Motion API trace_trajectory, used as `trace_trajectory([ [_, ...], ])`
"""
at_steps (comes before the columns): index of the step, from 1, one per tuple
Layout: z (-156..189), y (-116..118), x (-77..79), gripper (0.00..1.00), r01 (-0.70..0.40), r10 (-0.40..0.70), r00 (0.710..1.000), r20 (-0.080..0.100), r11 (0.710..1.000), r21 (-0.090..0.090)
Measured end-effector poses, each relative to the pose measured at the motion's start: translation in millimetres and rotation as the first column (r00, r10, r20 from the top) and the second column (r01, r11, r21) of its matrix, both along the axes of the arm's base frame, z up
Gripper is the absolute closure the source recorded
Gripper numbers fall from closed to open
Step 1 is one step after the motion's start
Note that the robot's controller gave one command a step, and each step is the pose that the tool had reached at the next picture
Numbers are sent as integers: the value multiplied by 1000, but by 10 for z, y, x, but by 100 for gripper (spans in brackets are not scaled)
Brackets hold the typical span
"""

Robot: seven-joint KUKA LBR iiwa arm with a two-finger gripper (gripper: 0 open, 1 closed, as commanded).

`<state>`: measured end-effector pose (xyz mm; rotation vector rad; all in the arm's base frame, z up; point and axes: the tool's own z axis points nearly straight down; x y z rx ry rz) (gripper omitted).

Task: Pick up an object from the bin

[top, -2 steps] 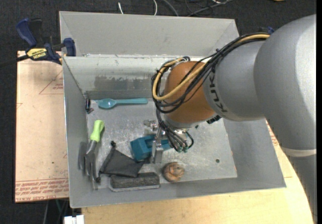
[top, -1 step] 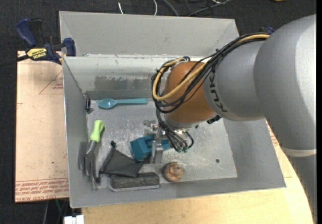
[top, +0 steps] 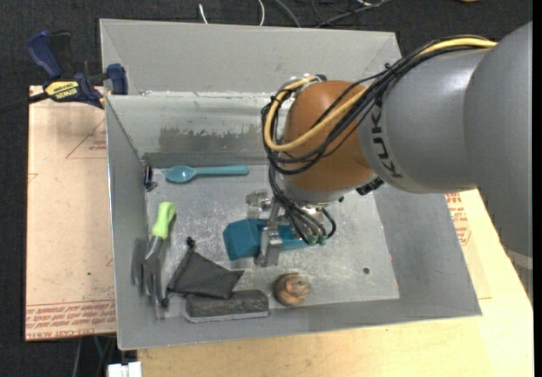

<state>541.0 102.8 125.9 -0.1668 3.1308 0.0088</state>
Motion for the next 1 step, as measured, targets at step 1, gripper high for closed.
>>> trace_trajectory([
  [1,764,-104,296,100,8,-8,1000,1,1000,0],
])
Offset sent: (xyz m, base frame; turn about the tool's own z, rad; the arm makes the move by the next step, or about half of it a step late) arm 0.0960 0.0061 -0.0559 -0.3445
